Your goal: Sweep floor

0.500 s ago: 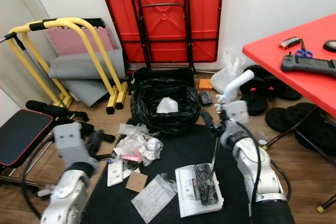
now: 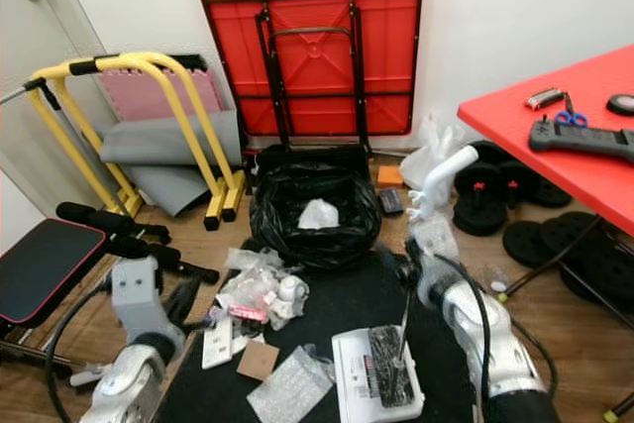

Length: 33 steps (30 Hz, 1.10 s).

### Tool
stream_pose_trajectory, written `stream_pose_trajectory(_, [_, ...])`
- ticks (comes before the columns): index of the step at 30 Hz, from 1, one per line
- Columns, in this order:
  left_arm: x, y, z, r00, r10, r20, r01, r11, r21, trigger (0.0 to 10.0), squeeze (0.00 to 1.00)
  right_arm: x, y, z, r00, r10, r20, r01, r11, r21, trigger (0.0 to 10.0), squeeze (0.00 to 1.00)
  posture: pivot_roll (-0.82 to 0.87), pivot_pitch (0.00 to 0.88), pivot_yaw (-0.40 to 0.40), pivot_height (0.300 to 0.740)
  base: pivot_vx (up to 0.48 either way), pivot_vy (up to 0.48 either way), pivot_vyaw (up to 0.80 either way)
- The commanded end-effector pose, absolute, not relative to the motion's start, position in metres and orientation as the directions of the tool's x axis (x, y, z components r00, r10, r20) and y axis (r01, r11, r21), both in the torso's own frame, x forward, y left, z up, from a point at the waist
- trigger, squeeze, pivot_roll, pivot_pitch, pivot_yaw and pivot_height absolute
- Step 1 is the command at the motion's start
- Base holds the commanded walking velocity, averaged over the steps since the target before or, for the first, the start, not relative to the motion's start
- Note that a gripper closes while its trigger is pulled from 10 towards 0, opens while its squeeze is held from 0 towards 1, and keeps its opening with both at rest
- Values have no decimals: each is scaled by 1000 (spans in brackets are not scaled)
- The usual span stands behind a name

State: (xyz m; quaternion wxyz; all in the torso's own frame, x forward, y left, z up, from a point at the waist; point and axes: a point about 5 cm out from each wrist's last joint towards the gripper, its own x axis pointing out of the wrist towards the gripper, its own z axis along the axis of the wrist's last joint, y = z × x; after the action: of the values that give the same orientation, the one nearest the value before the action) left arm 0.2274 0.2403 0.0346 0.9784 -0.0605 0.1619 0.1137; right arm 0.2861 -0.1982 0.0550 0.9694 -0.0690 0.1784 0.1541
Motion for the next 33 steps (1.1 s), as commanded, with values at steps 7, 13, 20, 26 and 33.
stream_pose_trajectory(7, [194, 264, -17, 805, 270, -528, -349, 936, -54, 10000, 0, 266, -232, 14, 831, 125, -542, -204, 975, -89, 10000, 0, -30, 0, 25, 740, 0, 0, 0])
stream_pose_trajectory(13, [178, 268, -40, 732, 280, -622, -375, 927, -24, 10000, 0, 250, -249, -8, 785, 29, -619, -115, 988, -100, 10000, 0, -29, 0, 24, 740, 0, 0, 0])
stream_pose_trajectory(20, [143, 257, -79, 565, 243, -789, -330, 942, 54, 10000, 0, 211, -262, -46, 657, -107, -746, 66, 994, -85, 10000, 0, -42, 0, 36, 740, 0, 0, 0])
stream_pose_trajectory(26, [119, 239, -97, 454, 222, -863, -325, 943, 71, 10000, 0, 173, -262, -72, 508, -180, -842, 127, 983, -134, 10000, 0, -30, 0, 25, 740, 0, 0, 0])
stream_pose_trajectory(33, [115, 224, -103, 439, 188, -878, -288, 956, 60, 10000, 0, 169, -260, -75, 497, -174, -850, 130, 984, -125, 10000, 0, -34, 0, 24, 740, 0, 0, 0])
